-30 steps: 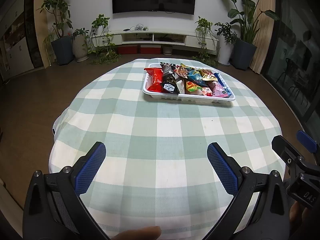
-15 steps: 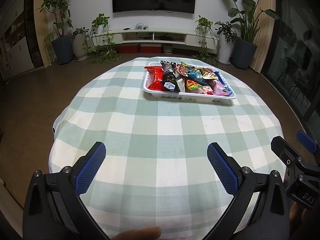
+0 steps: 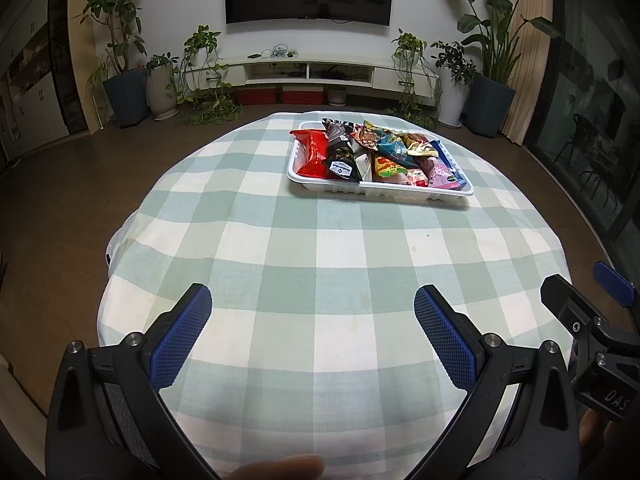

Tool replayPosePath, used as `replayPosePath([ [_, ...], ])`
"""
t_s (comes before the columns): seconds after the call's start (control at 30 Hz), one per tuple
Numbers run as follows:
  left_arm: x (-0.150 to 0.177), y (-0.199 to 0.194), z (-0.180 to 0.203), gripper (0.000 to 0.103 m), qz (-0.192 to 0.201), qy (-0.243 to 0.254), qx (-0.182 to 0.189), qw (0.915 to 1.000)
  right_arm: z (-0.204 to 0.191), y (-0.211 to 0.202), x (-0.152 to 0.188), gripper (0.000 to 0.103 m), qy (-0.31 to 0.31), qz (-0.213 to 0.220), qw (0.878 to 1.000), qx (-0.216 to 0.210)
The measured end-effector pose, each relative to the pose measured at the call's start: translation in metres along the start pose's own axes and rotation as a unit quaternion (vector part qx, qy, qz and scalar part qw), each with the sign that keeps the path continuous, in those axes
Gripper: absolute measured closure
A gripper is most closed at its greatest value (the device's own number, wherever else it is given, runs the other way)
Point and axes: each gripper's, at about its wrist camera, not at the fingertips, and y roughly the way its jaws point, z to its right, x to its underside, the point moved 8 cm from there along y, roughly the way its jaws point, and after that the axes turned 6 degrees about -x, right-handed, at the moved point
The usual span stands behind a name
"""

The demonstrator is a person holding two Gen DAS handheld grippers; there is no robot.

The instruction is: Organize snacks

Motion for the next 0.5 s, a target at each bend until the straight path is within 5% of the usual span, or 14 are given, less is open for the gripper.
replayPosePath([
  [0.5, -0.0005, -0.0004, 0.0002, 0.0, -0.001, 0.001, -0.001, 1.0, -0.0012, -0.0004, 0.0024, 0.0, -0.001, -0.003, 1.0, 0.0],
])
